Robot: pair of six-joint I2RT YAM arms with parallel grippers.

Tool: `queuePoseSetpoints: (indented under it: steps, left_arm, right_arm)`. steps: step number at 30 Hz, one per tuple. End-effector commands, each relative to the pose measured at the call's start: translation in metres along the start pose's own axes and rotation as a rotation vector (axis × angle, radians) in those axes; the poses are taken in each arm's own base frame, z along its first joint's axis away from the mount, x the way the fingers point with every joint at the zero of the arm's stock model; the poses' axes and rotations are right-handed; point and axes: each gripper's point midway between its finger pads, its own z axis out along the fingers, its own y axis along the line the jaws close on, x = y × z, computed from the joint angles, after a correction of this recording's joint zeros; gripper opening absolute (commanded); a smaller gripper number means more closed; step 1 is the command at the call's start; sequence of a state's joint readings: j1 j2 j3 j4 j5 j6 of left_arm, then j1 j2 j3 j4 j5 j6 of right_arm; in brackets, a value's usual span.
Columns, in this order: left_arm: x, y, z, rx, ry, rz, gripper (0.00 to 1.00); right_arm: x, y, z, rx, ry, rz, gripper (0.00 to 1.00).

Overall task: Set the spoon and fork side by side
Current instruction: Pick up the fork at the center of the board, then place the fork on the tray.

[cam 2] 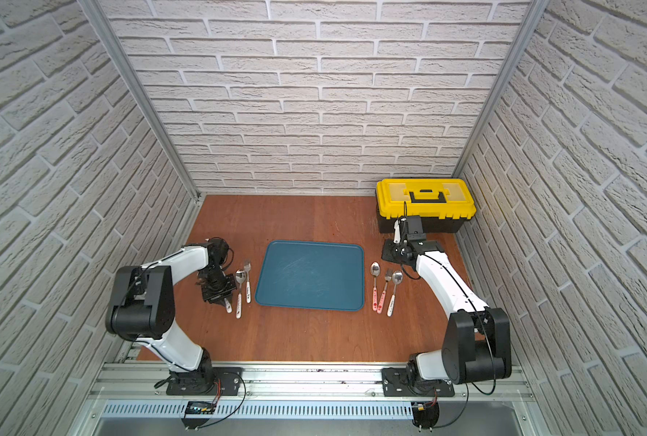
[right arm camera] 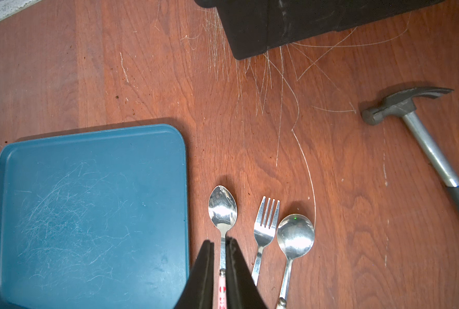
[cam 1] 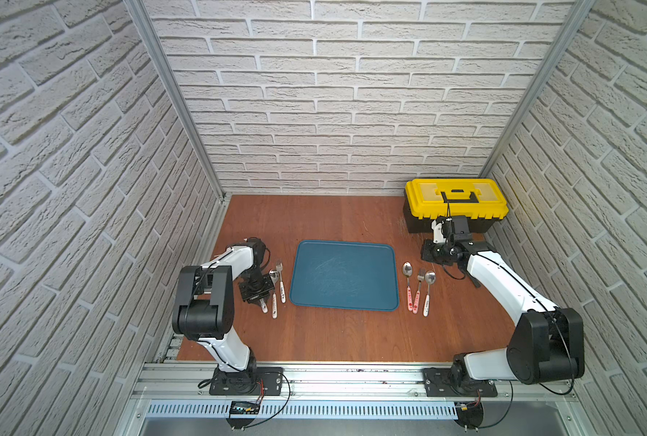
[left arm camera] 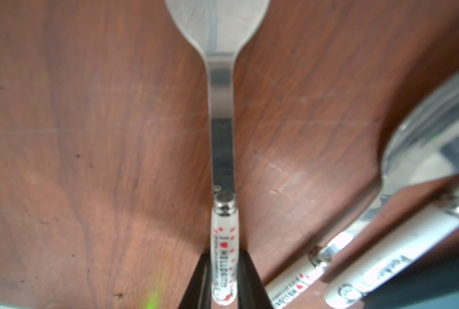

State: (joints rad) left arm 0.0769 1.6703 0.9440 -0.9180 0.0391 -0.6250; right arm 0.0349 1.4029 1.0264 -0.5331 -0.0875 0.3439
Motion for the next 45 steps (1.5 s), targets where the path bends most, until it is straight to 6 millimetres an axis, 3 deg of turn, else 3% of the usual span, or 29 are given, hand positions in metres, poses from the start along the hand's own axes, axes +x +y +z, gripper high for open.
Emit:
queuePoseSetpoints:
  steps: [1,8,12,17,19,28,45]
  left_arm:
    - [0.000,0.000,-0.021,-0.013,-0.052,0.046,0.14]
    - [0.007,-0.028,-0.054,0.005,-0.095,0.190,0.14]
    - [0.018,-0.070,-0.072,0.076,-0.090,0.362,0.14]
    - [0.027,-0.124,-0.078,0.072,-0.056,0.545,0.14]
    - [0.026,-0.135,-0.076,0.048,-0.050,0.551,0.14]
    - [0.024,-0.163,-0.045,0.018,-0.006,0.555,0.13]
    - [0.038,-0.169,-0.017,-0.004,0.016,0.489,0.13]
  right_arm:
    - [-0.005,0.005,-0.002,-0.020,-0.032,-0.004,0.15]
    - [-0.005,0.005,-0.002,-0.021,-0.031,-0.003,0.15]
    - [-0.006,0.006,-0.002,-0.025,-0.034,-0.002,0.15]
    - [-0.005,0.006,0.000,-0.027,-0.025,-0.001,0.14]
    - [-0.005,0.006,0.000,-0.025,-0.026,-0.002,0.14]
    - [-0.005,0.007,0.000,-0.029,-0.024,-0.003,0.14]
    - [-0.005,0.007,0.001,-0.027,-0.019,-0.003,0.14]
